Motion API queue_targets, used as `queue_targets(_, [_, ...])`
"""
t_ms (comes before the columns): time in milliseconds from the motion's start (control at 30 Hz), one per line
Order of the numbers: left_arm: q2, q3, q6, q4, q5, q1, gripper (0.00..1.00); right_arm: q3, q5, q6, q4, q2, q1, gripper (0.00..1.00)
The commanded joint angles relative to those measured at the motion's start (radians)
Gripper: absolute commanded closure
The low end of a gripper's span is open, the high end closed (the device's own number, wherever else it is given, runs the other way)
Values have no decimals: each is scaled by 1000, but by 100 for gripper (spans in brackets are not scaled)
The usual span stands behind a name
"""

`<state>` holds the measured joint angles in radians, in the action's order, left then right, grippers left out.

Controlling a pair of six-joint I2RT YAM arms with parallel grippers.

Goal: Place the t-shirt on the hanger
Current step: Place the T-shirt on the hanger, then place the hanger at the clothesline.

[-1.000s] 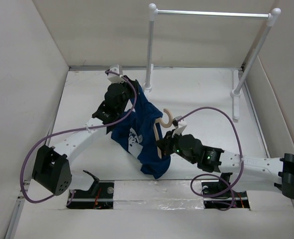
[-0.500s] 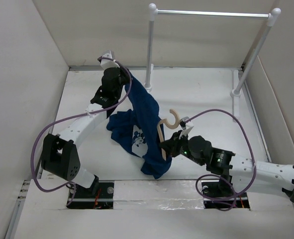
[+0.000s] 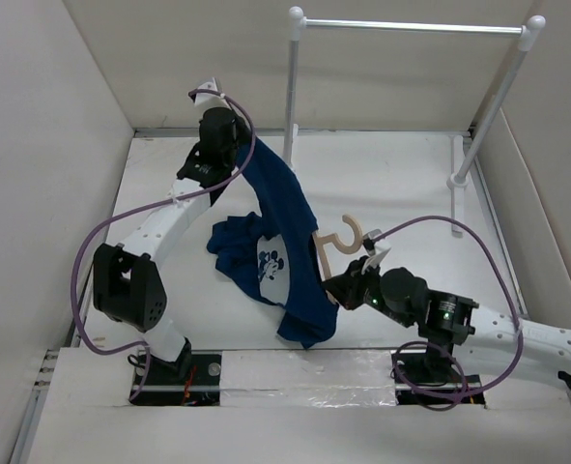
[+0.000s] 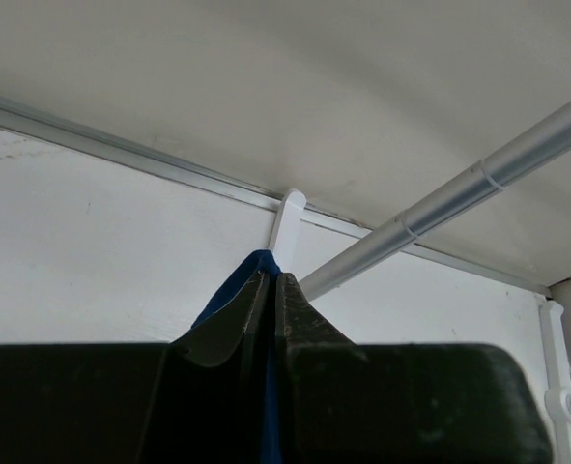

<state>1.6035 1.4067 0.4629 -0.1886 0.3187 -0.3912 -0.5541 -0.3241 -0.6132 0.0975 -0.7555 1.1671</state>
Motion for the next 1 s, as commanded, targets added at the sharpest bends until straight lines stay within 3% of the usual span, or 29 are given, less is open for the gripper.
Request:
queue_targets(0, [-2, 110, -53, 18, 57, 15, 100, -104, -45, 17, 89, 68, 55, 100])
queue_targets(133, [0, 152, -52, 46, 31, 29, 100, -228, -180, 19, 243, 130, 92, 100])
queue_targets(467, [-43, 241, -6, 95, -87, 38, 100, -651, -248, 168, 427, 85, 92, 100])
queue_targets(833, [-155, -55, 85, -77, -101, -23, 99, -788, -380, 207, 496, 47, 92, 100])
queue_targets(867, [-172, -89, 103, -96, -130, -23, 95, -793, -416, 208, 513, 36, 92, 100])
queue_targets(900, [-197, -176, 117, -150, -139, -23, 83, -793, -431, 213, 516, 25, 82, 100])
queue_targets(967, [-278, -260, 155, -181, -167, -23, 74, -806, -438, 220, 536, -13, 31, 100])
